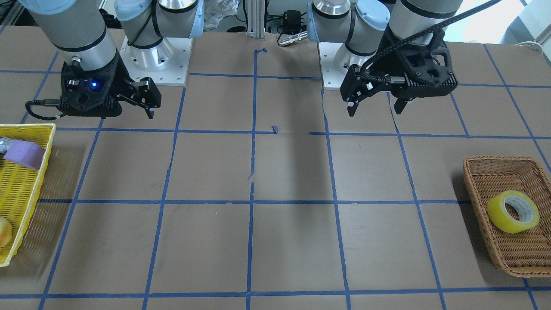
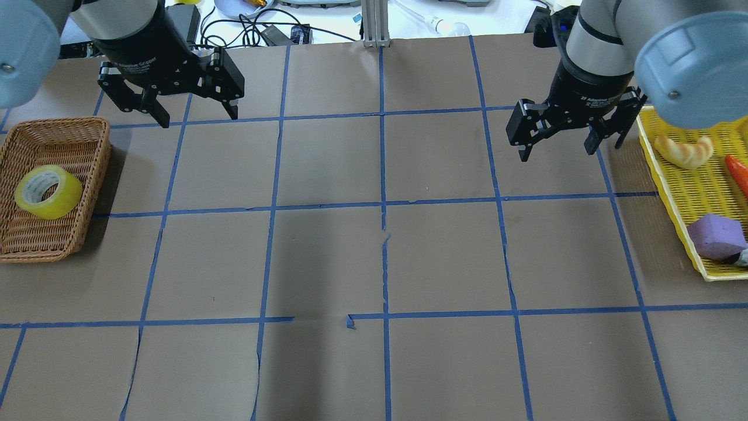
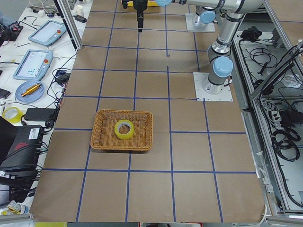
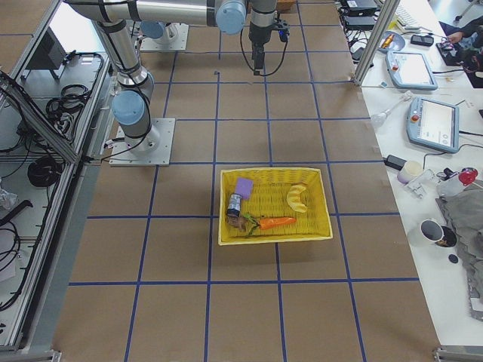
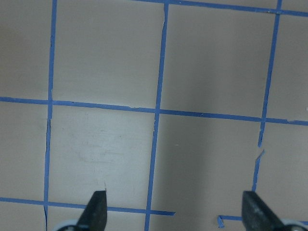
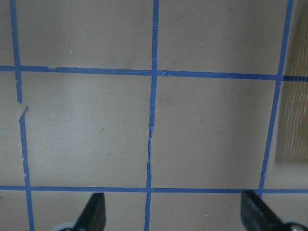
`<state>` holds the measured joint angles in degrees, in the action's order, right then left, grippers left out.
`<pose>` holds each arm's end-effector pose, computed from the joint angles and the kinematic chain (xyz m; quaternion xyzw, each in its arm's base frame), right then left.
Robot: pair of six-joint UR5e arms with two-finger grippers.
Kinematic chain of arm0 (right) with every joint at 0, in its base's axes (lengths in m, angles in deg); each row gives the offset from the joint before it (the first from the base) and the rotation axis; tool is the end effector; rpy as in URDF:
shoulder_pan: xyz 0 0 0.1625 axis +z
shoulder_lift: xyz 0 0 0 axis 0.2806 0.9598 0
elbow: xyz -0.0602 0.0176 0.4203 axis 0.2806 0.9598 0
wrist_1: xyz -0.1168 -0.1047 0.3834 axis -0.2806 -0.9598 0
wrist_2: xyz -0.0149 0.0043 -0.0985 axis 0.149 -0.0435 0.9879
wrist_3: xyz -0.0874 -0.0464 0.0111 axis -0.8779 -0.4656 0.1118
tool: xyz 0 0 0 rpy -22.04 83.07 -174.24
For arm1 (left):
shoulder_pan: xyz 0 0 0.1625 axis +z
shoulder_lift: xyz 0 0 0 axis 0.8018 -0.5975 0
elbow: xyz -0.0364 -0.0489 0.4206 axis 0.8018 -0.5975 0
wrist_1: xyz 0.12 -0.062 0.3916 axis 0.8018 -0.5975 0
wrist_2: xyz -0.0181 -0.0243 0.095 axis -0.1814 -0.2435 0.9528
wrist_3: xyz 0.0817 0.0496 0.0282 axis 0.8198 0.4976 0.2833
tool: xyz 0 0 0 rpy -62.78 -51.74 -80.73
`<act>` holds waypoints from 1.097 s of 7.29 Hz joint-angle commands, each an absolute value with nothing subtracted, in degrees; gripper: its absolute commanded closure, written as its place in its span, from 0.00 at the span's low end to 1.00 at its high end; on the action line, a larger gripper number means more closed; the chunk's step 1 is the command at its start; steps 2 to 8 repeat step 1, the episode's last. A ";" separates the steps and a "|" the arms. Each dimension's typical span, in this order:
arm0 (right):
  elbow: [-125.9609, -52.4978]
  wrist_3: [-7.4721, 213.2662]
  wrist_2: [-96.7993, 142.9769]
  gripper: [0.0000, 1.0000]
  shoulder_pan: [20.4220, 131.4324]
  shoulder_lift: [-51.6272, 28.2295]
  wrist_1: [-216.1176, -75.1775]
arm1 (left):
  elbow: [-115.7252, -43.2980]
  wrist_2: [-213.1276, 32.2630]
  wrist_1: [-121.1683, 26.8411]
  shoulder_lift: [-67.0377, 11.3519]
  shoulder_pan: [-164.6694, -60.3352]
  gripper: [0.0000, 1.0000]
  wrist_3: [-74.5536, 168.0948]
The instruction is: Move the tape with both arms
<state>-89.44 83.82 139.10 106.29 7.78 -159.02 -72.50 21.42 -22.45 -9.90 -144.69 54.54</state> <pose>0.1280 -0.4897 0.4555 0.0233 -0.9989 -0.0329 0.0253 -0.1450 -0.5045 0.5227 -0.0487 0.9985 -0.0248 0.0010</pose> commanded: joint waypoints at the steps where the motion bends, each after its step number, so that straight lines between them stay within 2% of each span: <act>1: -90.10 83.76 140.24 0.00 106.30 7.79 -159.42 | -72.48 21.54 -22.55 -9.83 -144.36 0.00 54.56; 8: -90.10 83.76 140.24 0.00 106.30 7.79 -159.42 | -72.48 21.54 -22.55 -9.83 -144.36 0.00 54.56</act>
